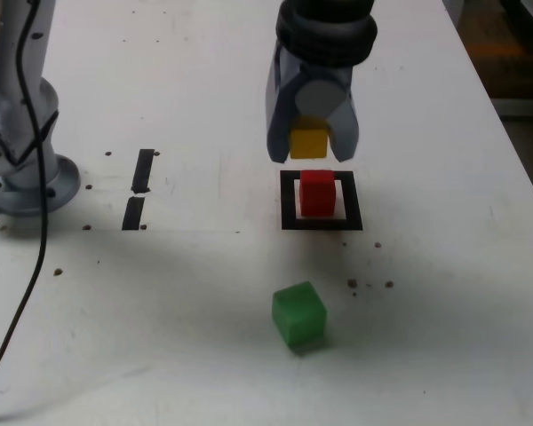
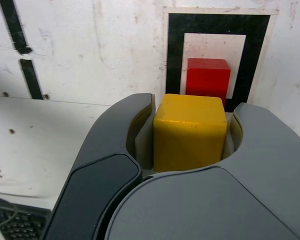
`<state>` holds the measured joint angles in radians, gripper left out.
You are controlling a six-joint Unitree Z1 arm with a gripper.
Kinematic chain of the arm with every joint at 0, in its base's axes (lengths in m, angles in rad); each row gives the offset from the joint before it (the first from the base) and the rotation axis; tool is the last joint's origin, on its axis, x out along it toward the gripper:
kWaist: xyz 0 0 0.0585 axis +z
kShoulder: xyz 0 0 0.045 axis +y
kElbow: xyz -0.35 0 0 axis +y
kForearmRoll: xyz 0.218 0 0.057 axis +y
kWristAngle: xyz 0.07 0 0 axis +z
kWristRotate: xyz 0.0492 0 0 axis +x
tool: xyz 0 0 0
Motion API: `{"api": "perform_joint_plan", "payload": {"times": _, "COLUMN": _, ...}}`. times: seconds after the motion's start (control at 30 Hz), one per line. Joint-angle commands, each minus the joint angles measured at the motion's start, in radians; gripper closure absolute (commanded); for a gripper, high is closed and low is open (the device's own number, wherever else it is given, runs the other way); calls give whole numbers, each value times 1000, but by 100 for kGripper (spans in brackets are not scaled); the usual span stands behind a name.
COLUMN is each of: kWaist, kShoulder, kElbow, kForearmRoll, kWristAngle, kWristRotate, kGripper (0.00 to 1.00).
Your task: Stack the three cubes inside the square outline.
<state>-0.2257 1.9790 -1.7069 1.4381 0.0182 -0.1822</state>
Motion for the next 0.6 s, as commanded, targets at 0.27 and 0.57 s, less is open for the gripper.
{"api": "perform_joint_plan", "payload": {"times": 0.27, "kWaist": 4, "kShoulder": 53, "kElbow": 22, "kForearmRoll": -62, "kWristAngle": -29, "kWristRotate": 0, "kGripper": 81}}
{"api": "perform_joint_plan", "payload": {"times": 0.57, "kWaist": 26, "kShoulder": 79, "kElbow": 27, "kForearmRoll": -81, "kWristAngle": -17, "kWristRotate": 12, "kGripper": 81}}
